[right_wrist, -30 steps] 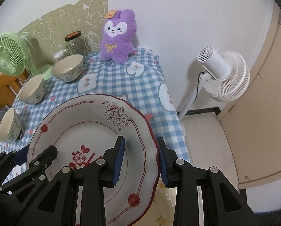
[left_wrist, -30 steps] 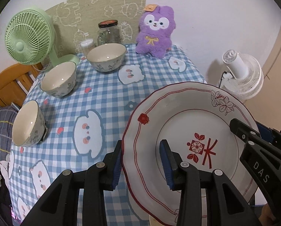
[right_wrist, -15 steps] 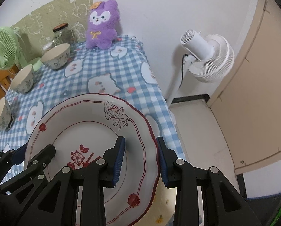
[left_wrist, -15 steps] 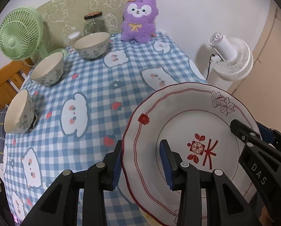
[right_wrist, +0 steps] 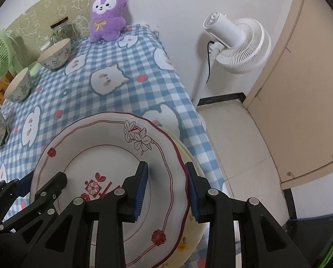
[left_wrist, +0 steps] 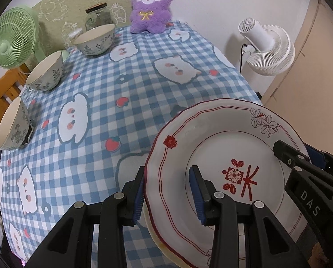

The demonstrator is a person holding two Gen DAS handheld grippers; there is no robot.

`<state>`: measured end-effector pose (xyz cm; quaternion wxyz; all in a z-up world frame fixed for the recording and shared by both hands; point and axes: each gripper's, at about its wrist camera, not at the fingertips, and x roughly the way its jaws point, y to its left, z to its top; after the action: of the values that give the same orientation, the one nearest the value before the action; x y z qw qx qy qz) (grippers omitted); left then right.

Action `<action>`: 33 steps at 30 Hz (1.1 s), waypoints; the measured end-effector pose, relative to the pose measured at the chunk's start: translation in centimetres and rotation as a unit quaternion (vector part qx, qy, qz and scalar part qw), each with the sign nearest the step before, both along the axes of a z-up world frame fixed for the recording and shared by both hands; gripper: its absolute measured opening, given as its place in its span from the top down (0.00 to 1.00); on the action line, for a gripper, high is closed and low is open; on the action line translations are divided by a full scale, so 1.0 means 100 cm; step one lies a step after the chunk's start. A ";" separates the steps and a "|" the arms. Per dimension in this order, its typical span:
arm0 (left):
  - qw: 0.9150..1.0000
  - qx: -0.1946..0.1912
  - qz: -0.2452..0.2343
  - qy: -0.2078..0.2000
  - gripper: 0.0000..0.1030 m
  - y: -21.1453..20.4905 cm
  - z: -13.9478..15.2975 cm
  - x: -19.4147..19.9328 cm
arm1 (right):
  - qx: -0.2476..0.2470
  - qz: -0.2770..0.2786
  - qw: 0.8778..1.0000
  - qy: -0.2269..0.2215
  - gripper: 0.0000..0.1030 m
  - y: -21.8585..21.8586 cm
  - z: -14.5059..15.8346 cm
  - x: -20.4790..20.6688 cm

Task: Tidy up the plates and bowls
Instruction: 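Lift the red-rimmed plate with both grippers and carry it to the flowered stack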

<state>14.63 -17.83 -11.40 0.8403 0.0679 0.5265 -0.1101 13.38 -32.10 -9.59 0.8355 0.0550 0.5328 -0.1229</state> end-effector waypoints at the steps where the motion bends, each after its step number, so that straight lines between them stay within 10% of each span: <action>1: 1.000 0.002 -0.001 -0.001 0.63 0.000 0.000 0.000 | 0.001 -0.002 1.000 0.002 0.64 0.000 -0.002 -0.001; 19: 0.999 0.028 0.008 -0.024 0.62 -0.002 -0.005 -0.008 | -0.006 -0.011 1.000 0.004 0.64 0.004 -0.012 -0.008; 33: 0.998 0.047 -0.013 -0.038 0.40 -0.018 -0.009 -0.014 | -0.020 -0.014 1.000 0.008 0.61 0.008 -0.012 -0.011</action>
<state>13.19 -19.61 -12.30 0.8543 0.1180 0.4974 -0.0936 12.24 -31.28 -10.77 0.8303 0.0444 0.5361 -0.1457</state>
